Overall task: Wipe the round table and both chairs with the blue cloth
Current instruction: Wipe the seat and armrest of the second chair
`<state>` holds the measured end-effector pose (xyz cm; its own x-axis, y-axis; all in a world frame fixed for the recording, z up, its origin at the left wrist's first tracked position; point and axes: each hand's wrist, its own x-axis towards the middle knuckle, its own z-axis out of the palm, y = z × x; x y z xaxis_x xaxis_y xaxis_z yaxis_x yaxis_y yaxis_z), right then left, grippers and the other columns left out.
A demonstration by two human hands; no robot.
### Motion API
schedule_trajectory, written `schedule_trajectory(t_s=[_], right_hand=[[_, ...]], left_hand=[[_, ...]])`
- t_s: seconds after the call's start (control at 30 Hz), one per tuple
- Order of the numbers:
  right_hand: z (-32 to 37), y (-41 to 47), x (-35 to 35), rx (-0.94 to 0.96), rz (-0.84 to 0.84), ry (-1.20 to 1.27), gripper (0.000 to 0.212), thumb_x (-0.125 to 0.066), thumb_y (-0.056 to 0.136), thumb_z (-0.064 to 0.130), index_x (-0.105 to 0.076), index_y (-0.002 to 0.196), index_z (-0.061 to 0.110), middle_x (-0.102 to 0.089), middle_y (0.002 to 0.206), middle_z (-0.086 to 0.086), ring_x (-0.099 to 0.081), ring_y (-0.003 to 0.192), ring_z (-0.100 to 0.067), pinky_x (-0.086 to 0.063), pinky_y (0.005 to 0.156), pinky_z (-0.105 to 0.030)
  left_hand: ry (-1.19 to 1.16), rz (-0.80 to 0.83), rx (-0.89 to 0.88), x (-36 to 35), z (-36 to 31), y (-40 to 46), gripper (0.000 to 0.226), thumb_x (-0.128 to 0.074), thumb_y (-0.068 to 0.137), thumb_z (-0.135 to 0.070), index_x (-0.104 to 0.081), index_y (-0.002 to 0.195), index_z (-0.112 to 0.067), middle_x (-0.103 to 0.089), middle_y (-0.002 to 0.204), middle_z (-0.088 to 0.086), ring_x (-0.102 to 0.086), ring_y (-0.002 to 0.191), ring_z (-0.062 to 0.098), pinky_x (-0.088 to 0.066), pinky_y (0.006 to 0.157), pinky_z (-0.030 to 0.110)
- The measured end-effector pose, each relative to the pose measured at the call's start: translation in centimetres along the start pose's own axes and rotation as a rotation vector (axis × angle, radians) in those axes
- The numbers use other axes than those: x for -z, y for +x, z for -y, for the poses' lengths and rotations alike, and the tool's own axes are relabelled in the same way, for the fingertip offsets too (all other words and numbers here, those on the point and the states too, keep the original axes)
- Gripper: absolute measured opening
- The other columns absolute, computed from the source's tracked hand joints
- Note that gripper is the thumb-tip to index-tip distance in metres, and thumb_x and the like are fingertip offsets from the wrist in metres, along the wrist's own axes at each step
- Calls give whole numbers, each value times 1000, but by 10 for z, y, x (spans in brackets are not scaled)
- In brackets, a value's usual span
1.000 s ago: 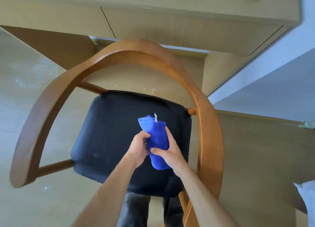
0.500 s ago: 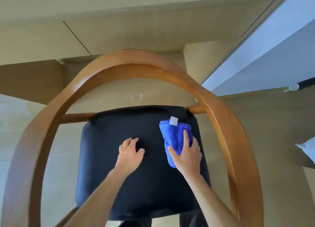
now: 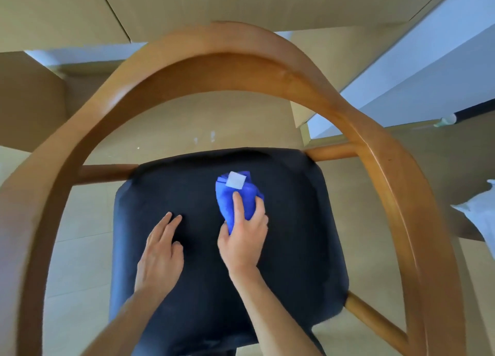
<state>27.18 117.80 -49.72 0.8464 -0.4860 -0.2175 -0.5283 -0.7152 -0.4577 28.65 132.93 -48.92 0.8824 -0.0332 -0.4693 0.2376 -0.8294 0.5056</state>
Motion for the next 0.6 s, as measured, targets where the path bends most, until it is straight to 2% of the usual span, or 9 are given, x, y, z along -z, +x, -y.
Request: schedule_trajectory(t_s=[0.07, 0.13, 0.2, 0.27, 0.37, 0.5, 0.6], right_hand=[[20, -28, -16, 192, 144, -20, 72, -75, 64, 23, -51, 132, 28, -45, 140, -16, -54, 88, -28, -51, 76, -39], [25, -47, -25, 379, 270, -79, 73, -72, 63, 27, -47, 130, 34, -46, 139, -11, -53, 84, -24, -50, 73, -36], [12, -47, -21, 525, 323, -153, 70, -71, 64, 24, -47, 129, 37, -47, 138, -7, -51, 83, -22, -47, 74, -34], [-14, -35, -7, 609, 352, -219, 67, -68, 67, 17, -50, 128, 37, -48, 136, -6, -49, 82, -25, -45, 75, -35], [-66, -23, 27, 541, 295, -236, 62, -66, 65, 9, -57, 122, 35, -54, 128, -5, -49, 79, -27, -45, 70, -36], [-139, -33, 71, 292, 144, -256, 62, -73, 62, 5, -63, 119, 27, -56, 131, -10, -56, 82, -31, -49, 66, -39], [-168, -52, 82, 33, -6, -241, 68, -80, 59, -1, -64, 122, 19, -55, 131, -17, -60, 91, -38, -52, 75, -46]], left_hand=[[-129, -104, 75, 7, 8, 2, 56, -42, 90, 4, -45, 140, -22, -40, 149, -5, -40, 133, 19, -33, 104, 31], [-185, -162, 147, 11, 11, 2, 54, -40, 90, 3, -45, 139, -19, -47, 144, 1, -44, 129, 23, -34, 101, 33], [-163, -146, 162, 12, 11, 2, 54, -39, 91, 2, -43, 140, -19, -46, 144, 2, -43, 128, 25, -34, 100, 36], [-95, -98, 124, 10, 7, 1, 57, -40, 89, 2, -41, 143, -18, -43, 147, 2, -37, 133, 25, -32, 105, 40], [-35, -25, 112, 6, 0, 1, 57, -44, 92, -2, -37, 146, -19, -32, 154, 4, -26, 139, 27, -27, 111, 45], [18, 8, 114, 5, -4, 1, 54, -45, 94, -6, -37, 146, -18, -27, 155, 7, -21, 141, 30, -25, 111, 48], [36, 22, 111, 5, -3, 1, 55, -45, 94, -5, -37, 146, -18, -26, 156, 6, -19, 141, 30, -24, 112, 48]])
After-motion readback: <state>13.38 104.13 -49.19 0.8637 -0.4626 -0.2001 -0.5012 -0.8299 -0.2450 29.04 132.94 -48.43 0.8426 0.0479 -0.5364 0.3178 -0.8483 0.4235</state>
